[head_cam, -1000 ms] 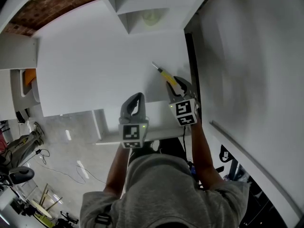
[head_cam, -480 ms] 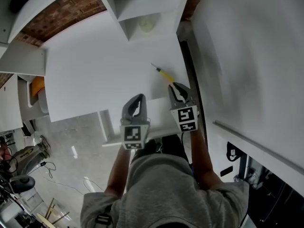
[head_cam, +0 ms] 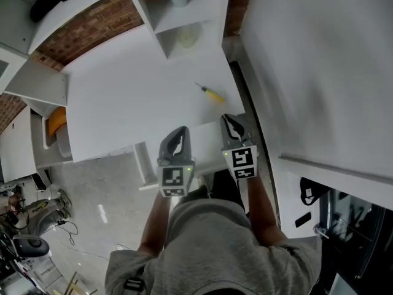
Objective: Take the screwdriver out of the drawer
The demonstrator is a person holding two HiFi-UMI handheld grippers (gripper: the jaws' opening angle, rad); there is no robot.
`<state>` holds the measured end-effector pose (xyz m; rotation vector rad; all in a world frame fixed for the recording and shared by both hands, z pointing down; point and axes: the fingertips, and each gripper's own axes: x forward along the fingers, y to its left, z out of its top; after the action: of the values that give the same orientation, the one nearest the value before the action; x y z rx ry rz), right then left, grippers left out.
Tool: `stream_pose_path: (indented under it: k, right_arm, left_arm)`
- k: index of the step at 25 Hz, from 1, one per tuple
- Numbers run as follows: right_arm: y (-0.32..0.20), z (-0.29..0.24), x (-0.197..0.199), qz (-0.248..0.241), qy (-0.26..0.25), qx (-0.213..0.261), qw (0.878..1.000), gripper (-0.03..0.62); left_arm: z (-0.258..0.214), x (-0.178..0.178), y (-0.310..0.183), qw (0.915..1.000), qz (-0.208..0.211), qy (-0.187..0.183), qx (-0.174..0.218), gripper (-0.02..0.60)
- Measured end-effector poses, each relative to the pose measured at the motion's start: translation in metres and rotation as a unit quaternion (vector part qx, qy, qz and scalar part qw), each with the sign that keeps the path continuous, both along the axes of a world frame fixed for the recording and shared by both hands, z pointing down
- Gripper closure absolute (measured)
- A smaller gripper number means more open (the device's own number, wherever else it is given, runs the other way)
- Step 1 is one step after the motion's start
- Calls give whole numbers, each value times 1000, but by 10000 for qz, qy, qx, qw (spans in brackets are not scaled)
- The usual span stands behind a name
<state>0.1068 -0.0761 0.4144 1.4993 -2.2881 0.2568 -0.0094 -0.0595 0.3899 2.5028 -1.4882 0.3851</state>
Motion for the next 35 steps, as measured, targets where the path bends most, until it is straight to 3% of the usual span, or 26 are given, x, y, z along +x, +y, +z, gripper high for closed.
stream_pose_path:
  k: [16,35]
  right_arm:
    - [81,-20,-12,278,-22,244,9993,591]
    - [90,-25,-7,307,-14,295,9991,591]
  left_arm:
    - [-26,-18,62,9992,218,-21,323,569]
    - [-31,-18,72,9990,218,-35,378,569]
